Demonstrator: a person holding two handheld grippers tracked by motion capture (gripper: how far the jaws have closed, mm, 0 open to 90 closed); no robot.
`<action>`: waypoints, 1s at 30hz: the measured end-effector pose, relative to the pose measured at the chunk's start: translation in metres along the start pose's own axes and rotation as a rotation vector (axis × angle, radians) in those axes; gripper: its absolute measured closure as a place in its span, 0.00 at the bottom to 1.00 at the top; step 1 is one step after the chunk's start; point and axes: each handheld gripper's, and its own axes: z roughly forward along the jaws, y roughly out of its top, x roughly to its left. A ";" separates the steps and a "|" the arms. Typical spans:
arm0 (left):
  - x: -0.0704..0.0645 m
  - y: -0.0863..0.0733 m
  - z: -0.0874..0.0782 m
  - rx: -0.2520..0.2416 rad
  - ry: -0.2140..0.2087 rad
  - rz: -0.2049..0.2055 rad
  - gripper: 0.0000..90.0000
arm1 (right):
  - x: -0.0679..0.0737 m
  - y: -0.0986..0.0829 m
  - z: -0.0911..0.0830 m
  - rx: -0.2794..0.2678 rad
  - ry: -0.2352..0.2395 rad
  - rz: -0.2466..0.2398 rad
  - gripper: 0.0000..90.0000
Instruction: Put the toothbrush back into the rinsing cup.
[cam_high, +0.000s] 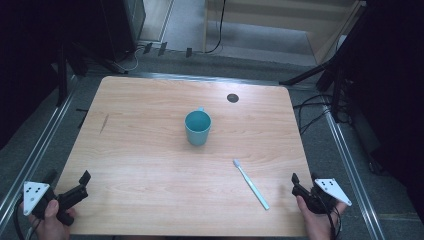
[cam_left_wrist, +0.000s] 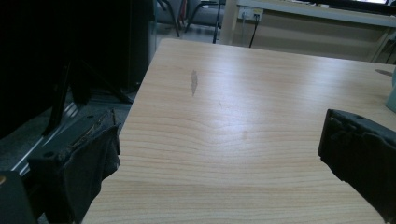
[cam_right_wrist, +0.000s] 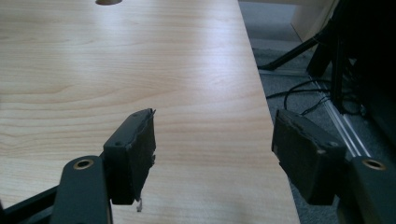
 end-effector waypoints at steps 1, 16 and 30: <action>0.000 0.000 0.000 0.000 0.000 -0.001 0.00 | 0.004 0.007 0.000 0.006 0.002 -0.031 0.36; 0.000 0.000 0.000 0.003 -0.003 -0.005 0.00 | 0.030 0.062 0.002 0.124 0.097 -0.184 0.49; 0.001 0.000 0.001 0.005 -0.003 -0.010 0.00 | 0.078 0.097 0.020 0.415 0.314 -0.358 0.58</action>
